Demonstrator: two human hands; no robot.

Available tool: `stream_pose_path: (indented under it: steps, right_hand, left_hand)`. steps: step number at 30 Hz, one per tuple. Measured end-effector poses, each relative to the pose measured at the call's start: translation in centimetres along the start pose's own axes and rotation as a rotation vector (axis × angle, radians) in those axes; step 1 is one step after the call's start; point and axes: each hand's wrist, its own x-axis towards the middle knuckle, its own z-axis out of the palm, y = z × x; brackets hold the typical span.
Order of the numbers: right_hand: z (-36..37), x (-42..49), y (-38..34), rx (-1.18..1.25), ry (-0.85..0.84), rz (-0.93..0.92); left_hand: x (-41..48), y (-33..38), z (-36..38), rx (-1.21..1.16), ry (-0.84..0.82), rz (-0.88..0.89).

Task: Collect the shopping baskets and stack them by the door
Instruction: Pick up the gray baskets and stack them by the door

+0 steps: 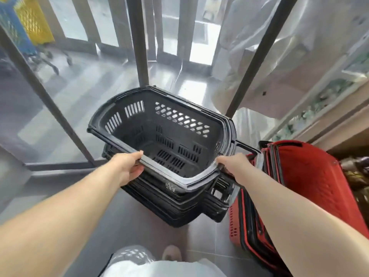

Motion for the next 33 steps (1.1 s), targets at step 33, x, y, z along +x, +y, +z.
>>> stream_pose_path:
  steps: [33]
  right_hand:
    - [6.1,-25.7,14.7,0.557,0.959,0.233]
  left_hand:
    - [-8.8,-4.7,7.7,0.962,-1.078,0.391]
